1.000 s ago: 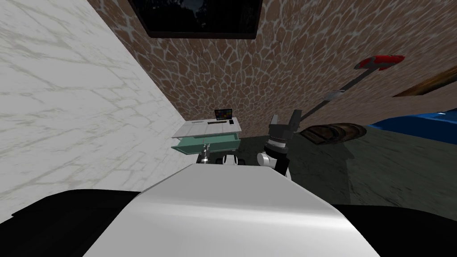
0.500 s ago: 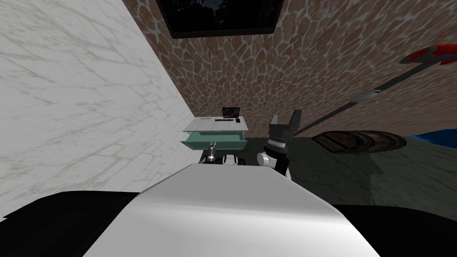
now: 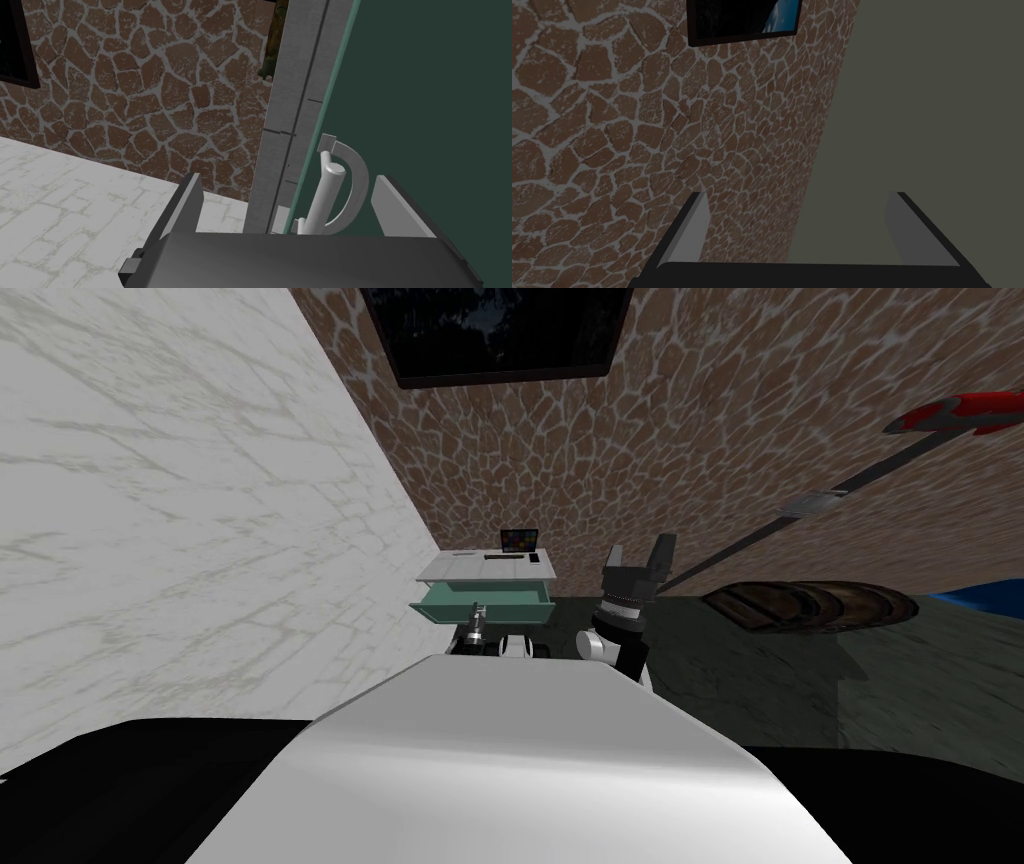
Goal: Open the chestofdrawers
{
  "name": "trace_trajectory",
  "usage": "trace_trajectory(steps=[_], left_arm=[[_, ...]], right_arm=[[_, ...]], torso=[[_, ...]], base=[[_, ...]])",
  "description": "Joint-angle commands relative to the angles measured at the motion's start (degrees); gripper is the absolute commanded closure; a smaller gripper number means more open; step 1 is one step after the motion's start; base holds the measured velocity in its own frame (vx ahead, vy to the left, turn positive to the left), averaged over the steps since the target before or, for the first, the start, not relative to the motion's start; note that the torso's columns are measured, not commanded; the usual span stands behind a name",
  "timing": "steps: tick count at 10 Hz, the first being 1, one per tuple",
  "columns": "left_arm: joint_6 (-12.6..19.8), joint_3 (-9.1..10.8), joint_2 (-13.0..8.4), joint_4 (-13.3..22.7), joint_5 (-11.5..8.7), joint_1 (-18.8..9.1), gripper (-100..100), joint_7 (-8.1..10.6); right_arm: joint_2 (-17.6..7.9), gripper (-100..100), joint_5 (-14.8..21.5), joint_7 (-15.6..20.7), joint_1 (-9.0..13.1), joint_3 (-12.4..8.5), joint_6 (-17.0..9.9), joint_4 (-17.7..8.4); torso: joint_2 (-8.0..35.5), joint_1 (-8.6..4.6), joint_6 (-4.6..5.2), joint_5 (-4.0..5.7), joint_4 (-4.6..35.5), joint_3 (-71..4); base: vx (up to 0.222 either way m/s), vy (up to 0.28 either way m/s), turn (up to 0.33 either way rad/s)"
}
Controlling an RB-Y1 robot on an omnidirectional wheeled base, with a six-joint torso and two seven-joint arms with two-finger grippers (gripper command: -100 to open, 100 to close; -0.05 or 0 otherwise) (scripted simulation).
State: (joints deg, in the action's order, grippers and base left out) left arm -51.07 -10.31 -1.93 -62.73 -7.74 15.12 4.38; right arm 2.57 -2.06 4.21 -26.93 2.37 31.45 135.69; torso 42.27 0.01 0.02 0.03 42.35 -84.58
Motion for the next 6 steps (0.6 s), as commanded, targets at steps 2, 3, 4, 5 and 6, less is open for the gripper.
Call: trace_trajectory(steps=[2, 3, 4, 5, 6], left_arm=[[6.3, 0.25, 0.6, -5.1, -0.2, -1.4, -100, -0.93], [8.0, 0.33, 0.7, -6.4, -0.3, -1.8, -100, -1.18], [9.8, 0.41, 0.8, -7.8, -0.4, -2.2, -100, -1.42], [11.3, 0.48, 1.0, -9.1, -0.4, -2.6, -100, -1.67], [13.3, 0.56, 1.1, -10.5, -0.5, -2.9, -100, -1.91]], right_arm=[[0.0, 0, 0.0, 0.0, 0.0, 0.0, 0.0, 0.0], [0.0, 0, 0.0, 0.0, 0.0, 0.0, 0.0, 0.0], [0.0, 0, 0.0, 0.0, 0.0, 0.0, 0.0, 0.0], [0.0, 0, 0.0, 0.0, 0.0, 0.0, 0.0, 0.0], [0.0, 0, 0.0, 0.0, 0.0, 0.0, 0.0, 0.0]], torso=[[0.0, -0.02, -0.01, -0.02, 0.0, 0.0], [0.0, 0.03, -0.02, -0.03, -0.1, 0.0], [0.1, 0.03, -0.02, -0.04, -0.1, 0.0], [0.1, 0.0, -0.03, -0.03, -0.1, 0.0], [0.2, -0.06, -0.1, 0.09, 0.1, 0.1]], base=[[-0.063, 0.01, 0.02], [-0.075, 0.024, 0.019], [-0.077, 0.019, 0.021], [-0.075, 0.008, 0.009], [-0.065, 0.004, 0.018]])
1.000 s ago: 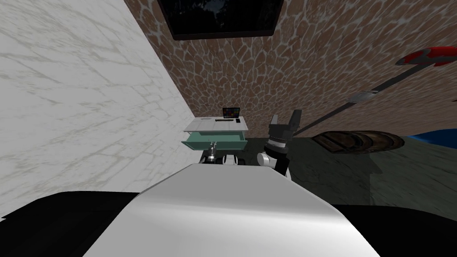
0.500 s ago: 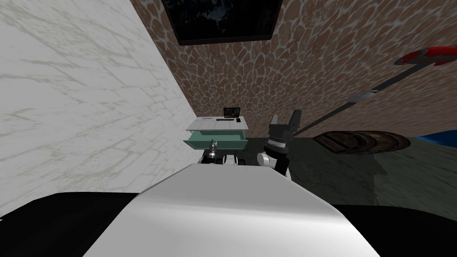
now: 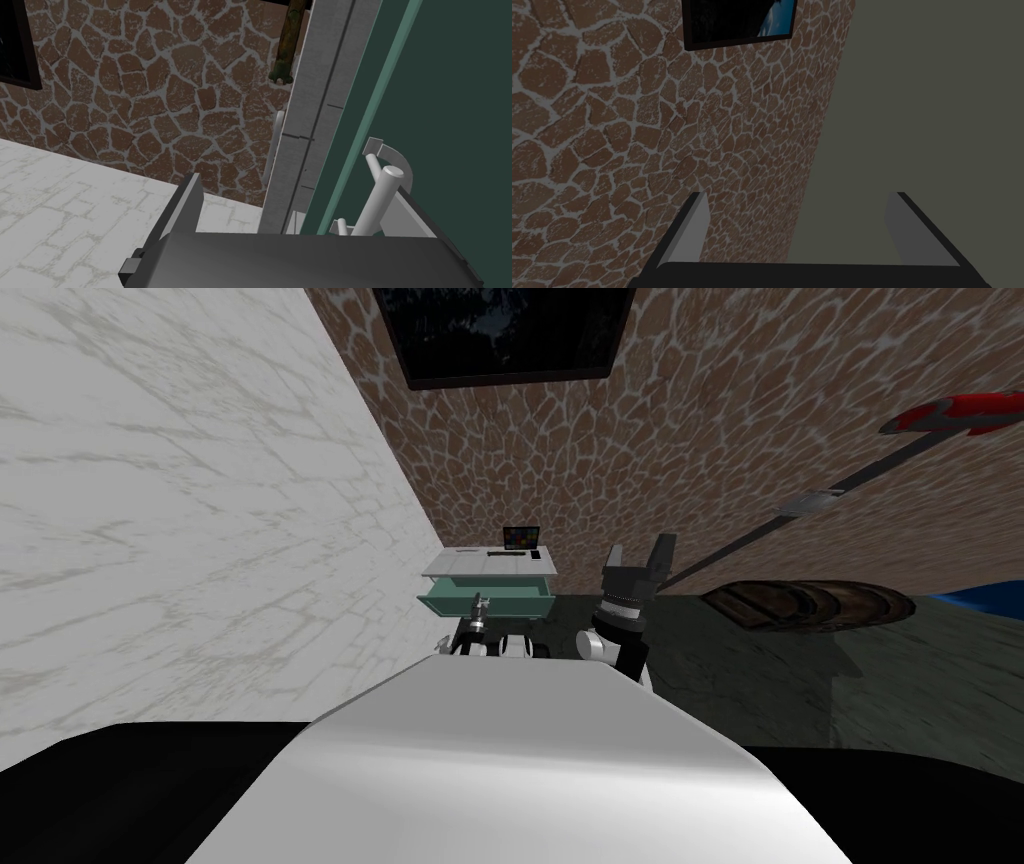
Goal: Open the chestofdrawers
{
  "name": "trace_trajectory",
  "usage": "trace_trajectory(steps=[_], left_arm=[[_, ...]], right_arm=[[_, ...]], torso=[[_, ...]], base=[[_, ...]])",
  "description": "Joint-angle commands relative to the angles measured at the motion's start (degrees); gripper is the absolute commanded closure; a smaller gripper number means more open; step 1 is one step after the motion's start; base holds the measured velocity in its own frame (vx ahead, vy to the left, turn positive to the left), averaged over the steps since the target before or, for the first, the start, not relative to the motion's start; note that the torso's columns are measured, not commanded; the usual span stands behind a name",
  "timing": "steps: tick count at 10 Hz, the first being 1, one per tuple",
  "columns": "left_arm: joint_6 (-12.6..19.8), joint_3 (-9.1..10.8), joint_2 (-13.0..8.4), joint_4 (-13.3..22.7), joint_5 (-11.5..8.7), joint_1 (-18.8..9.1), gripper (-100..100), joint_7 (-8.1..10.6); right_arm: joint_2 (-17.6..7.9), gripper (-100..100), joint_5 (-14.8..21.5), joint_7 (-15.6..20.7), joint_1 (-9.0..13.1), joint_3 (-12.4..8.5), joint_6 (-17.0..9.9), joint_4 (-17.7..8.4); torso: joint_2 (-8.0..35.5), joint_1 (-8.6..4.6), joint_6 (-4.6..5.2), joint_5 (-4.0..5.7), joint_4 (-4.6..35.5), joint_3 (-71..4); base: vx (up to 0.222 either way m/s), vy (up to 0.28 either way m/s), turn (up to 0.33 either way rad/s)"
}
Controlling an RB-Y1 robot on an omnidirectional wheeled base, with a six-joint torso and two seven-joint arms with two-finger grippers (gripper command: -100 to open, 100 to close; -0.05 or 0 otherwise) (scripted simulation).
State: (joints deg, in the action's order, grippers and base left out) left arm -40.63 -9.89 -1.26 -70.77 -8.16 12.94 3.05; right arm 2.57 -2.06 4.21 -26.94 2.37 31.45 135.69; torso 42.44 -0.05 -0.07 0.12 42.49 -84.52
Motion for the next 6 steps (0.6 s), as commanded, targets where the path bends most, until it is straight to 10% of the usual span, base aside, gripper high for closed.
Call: trace_trajectory(steps=[1, 2, 3, 6], left_arm=[[2.8, 0.13, 0.5, -2.4, -0.1, -0.8, -100, -0.58], [3.0, 0.26, 0.3, -1.3, -0.1, -0.9, -100, -0.42], [3.2, 0.22, 0.3, -1.3, -0.1, -0.8, 0, -0.48], [3.4, 0.22, 0.3, -1.0, -0.1, -0.6, 0, -0.49]], right_arm=[[0.0, 0, 0.0, 0.0, 0.0, 0.0, 0.0, 0.0], [0.0, 0, 0.0, 0.0, 0.0, 0.0, 0.0, 0.0], [0.0, 0, 0.0, 0.0, 0.0, 0.0, 0.0, 0.0], [0.0, 0, 0.0, 0.0, 0.0, 0.0, 0.0, 0.0]], torso=[[0.1, -0.04, 0.01, 0.04, 0.1, 0.1], [0.2, -0.09, 0.02, 0.06, 0.2, 0.1], [0.1, -0.07, 0.04, 0.01, 0.1, 0.1], [-0.1, 0.03, 0.07, -0.08, -0.1, 0.0]], base=[[-0.034, 0.004, 0.015], [-0.006, 0.002, 0.0], [0.0, 0.0, 0.0], [0.0, 0.0, 0.0]])
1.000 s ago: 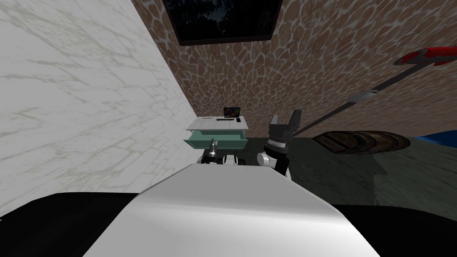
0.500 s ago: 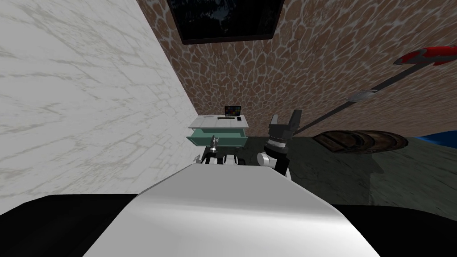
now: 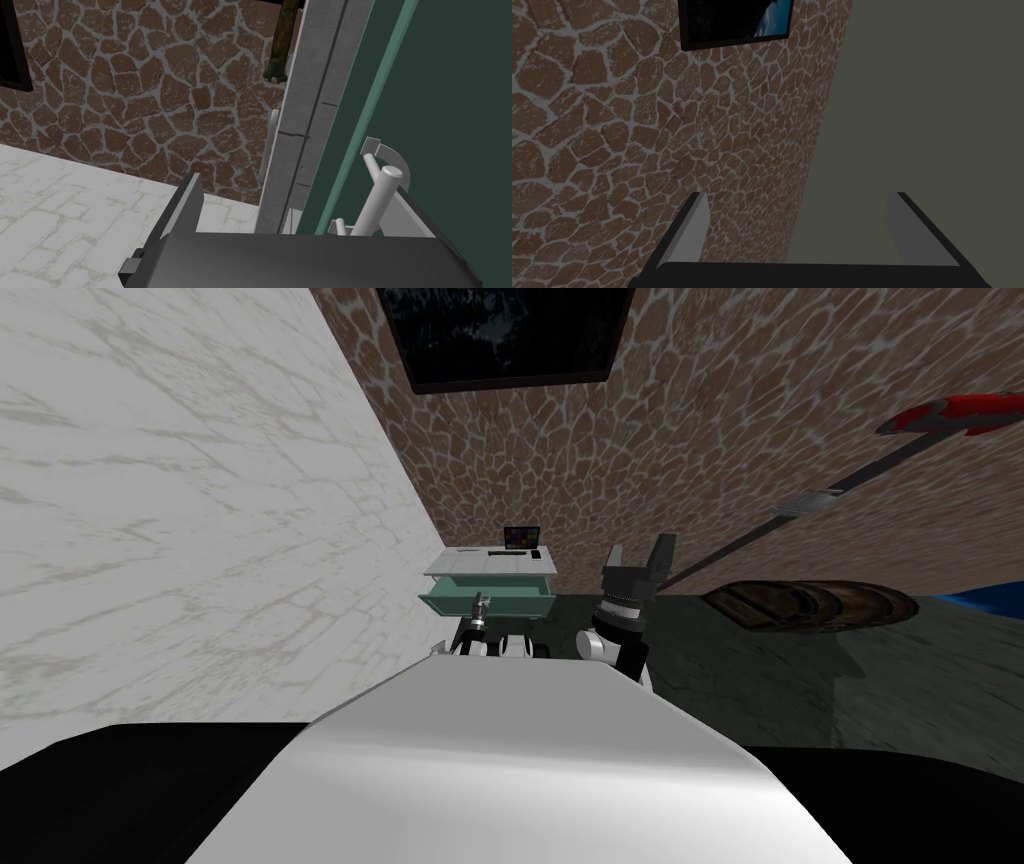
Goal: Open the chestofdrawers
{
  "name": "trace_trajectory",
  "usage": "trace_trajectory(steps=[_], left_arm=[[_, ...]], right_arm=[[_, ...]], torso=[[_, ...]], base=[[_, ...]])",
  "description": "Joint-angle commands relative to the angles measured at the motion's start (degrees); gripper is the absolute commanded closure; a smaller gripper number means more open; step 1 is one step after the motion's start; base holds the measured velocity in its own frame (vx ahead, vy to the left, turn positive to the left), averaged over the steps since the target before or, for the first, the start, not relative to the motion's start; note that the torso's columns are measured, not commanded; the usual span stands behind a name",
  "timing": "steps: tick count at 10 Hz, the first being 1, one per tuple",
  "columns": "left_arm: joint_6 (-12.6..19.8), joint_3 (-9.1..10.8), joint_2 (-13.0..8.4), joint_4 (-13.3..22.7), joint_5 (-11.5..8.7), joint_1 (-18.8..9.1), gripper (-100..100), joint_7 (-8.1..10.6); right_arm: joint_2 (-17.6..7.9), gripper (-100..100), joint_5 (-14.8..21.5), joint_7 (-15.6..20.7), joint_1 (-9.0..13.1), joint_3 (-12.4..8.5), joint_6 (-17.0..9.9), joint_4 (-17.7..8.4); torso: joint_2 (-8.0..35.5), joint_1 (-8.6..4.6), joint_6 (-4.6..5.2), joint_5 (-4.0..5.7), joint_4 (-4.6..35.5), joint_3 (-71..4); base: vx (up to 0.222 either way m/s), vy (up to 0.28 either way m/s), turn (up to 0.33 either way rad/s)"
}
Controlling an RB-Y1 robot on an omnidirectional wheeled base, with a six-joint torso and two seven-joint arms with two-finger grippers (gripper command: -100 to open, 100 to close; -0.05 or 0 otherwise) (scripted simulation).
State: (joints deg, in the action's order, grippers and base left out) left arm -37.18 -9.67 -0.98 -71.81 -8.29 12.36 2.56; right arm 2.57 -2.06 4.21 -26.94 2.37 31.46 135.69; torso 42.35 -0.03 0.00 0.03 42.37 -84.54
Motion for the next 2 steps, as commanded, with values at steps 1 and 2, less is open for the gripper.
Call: trace_trajectory(steps=[1, 2], left_arm=[[0.0, 0.0, 0.0, 0.0, 0.0, 0.0, 0, 0.0], [0.0, 0.0, 0.0, 0.1, 0.0, 0.0, 0, 0.0]], right_arm=[[0.0, 0, 0.0, 0.0, 0.0, 0.0, 0.0, 0.0], [0.0, 0, 0.0, 0.0, 0.0, 0.0, 0.0, 0.0]], torso=[[0.0, 0.01, 0.0, -0.01, 0.0, 0.0], [0.0, 0.02, 0.0, -0.02, -0.1, 0.0]], base=[[0.0, 0.0, 0.0], [0.0, 0.0, 0.0]])
